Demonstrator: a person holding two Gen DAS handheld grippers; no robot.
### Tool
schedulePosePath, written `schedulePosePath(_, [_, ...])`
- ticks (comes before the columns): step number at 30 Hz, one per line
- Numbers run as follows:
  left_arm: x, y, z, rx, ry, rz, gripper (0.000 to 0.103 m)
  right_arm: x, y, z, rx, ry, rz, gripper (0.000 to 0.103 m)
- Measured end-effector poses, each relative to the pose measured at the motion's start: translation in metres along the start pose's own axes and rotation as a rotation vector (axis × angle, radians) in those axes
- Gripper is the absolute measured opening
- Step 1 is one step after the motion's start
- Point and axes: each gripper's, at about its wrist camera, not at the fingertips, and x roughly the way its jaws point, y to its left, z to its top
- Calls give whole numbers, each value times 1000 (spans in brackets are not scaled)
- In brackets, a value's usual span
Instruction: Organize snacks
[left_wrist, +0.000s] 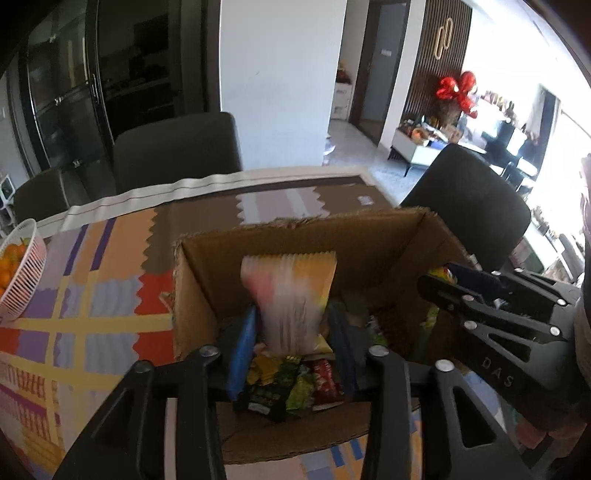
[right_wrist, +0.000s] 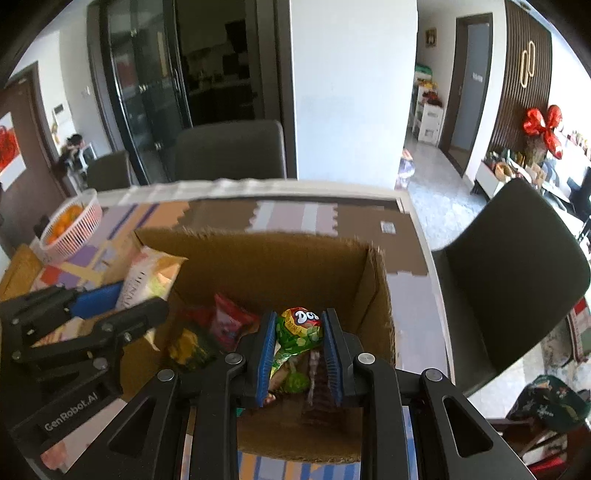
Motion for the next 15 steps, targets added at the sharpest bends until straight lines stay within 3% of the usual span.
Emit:
schedulePosePath(2, [-2, 0, -3, 4, -5, 41, 49, 4, -3, -2, 9, 21, -23, 34])
schedulePosePath(4, [-4, 3, -4, 5, -10, 54, 53, 4, -5, -3, 14, 22, -39, 48])
schedulePosePath(15, [-43, 8, -20, -18, -74, 117, 76, -28, -5, -15, 28, -17, -57, 69])
